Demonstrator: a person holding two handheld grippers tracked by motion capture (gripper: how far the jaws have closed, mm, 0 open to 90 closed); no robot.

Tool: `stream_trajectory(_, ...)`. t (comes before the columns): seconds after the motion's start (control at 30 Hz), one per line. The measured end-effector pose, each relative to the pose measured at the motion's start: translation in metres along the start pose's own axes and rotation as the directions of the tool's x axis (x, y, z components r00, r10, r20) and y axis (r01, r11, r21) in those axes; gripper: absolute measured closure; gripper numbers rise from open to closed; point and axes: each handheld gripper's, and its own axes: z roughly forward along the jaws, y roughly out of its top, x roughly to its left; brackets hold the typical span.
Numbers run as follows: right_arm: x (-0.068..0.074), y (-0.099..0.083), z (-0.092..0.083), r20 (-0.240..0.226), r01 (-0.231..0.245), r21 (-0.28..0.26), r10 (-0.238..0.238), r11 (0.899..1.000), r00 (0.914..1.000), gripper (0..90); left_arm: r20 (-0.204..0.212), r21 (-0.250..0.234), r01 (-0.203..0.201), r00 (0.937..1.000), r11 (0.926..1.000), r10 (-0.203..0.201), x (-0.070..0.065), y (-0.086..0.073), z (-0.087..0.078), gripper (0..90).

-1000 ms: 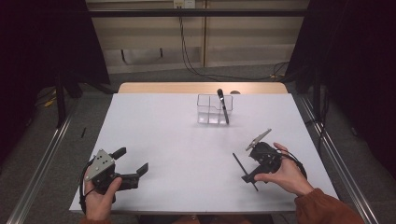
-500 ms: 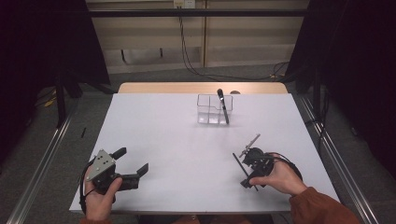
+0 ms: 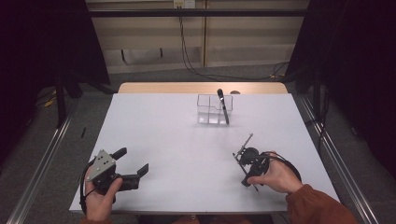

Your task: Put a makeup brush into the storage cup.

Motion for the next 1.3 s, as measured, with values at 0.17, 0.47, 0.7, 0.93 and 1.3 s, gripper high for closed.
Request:
stream_trajectory(0.17,-0.0004,-0.0025,-0.0020,0.000,0.000,-0.007,0.000,1.000,1.0000,56.3,-0.002,0.002,-0.004,1.0000,1.0000,0.004,-0.0001,-0.0001,-0.0002,2.6)
stream_trajectory(0.47,-0.0003,0.0007,-0.0024,0.005,-0.028,0.016,0.028,0.999,0.9996,67.6,-0.005,0.001,-0.003,1.0000,1.0000,0.003,-0.0001,-0.0002,-0.0002,2.6)
stream_trajectory(0.7,0.0010,0.0001,-0.0029,0.001,-0.039,0.015,0.039,0.999,0.9992,76.4,-0.007,-0.001,-0.001,1.0000,1.0000,0.001,0.0004,-0.0001,-0.0004,2.5)
stream_trajectory(0.93,-0.0016,0.0001,-0.0027,-0.014,-0.045,0.016,0.045,0.999,0.9989,86.4,-0.005,0.005,-0.003,1.0000,1.0000,0.003,0.0009,-0.0002,0.0003,2.5)
stream_trajectory(1.3,-0.0058,-0.0037,-0.0034,-0.039,-0.060,-0.021,0.060,0.998,0.9975,86.5,-0.003,0.003,0.001,1.0000,1.0000,-0.001,0.0016,0.0000,0.0013,2.5)
